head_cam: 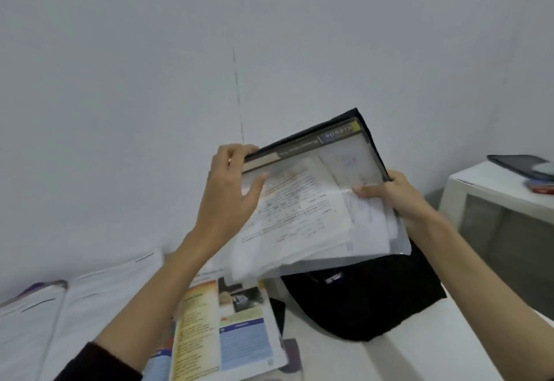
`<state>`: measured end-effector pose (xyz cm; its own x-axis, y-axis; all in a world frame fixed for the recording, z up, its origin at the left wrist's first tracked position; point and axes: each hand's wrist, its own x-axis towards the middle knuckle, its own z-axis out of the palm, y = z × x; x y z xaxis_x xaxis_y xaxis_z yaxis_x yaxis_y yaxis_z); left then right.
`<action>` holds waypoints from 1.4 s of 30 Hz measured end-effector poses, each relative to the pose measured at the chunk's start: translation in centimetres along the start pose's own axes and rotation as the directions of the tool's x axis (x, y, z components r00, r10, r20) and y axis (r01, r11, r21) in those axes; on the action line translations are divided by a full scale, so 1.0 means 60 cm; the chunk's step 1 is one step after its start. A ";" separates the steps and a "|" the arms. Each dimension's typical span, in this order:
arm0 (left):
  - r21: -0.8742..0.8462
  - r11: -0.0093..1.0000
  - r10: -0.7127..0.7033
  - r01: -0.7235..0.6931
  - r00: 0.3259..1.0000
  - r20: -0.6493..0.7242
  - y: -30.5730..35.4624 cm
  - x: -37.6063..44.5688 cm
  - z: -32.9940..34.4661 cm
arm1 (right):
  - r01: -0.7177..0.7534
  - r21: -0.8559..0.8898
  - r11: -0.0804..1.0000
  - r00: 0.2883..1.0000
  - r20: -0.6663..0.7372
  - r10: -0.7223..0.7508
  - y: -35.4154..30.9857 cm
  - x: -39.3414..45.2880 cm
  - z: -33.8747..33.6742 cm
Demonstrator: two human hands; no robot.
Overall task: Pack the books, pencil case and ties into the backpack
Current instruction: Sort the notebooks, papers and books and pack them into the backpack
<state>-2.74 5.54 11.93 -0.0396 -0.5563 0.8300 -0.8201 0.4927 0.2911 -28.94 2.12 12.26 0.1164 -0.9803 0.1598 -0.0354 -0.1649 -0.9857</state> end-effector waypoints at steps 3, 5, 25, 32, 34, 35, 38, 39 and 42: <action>-0.093 0.987 0.145 -0.132 0.977 0.154 0.051 -0.059 0.079 | -0.059 0.104 0.993 0.985 -0.153 0.074 0.040 0.030 -0.108; -0.135 0.987 0.141 -0.085 0.855 0.498 0.083 -0.107 0.136 | -0.093 0.190 0.977 0.967 -0.216 0.134 0.068 0.057 -0.175; -0.583 -0.182 -0.934 0.792 0.046 0.354 -0.093 -0.117 0.219 | -0.369 0.423 0.828 0.921 0.288 0.264 0.154 0.177 -0.302; -0.625 -0.089 -0.963 0.775 0.093 0.251 -0.110 0.008 0.170 | -0.379 0.177 0.908 0.868 0.409 0.282 0.176 0.189 -0.317; -0.619 0.019 -0.965 0.785 0.176 0.193 -0.114 0.035 0.167 | -0.394 0.099 0.914 0.851 0.414 0.322 0.185 0.189 -0.318; -0.572 0.120 -0.963 0.811 0.235 0.131 -0.101 0.050 0.163 | -0.405 0.058 0.913 0.844 0.408 0.348 0.192 0.189 -0.318; -0.326 0.466 -0.873 0.822 0.487 -0.021 -0.054 0.091 0.159 | -0.472 0.009 0.882 0.812 0.394 0.431 0.208 0.186 -0.316; -0.279 0.551 -0.824 0.786 0.565 -0.038 -0.038 0.103 0.158 | -0.498 0.010 0.867 0.804 0.380 0.457 0.211 0.184 -0.314; -0.164 0.724 -0.686 0.670 0.723 -0.078 0.013 0.138 0.160 | -0.574 0.033 0.819 0.782 0.319 0.535 0.224 0.180 -0.308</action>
<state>-9.17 -5.11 14.46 0.5791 -0.6879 0.4376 -0.5269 0.0937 0.8447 -46.48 -12.72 1.74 0.3884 -0.8204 -0.4197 -0.0626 0.4309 -0.9002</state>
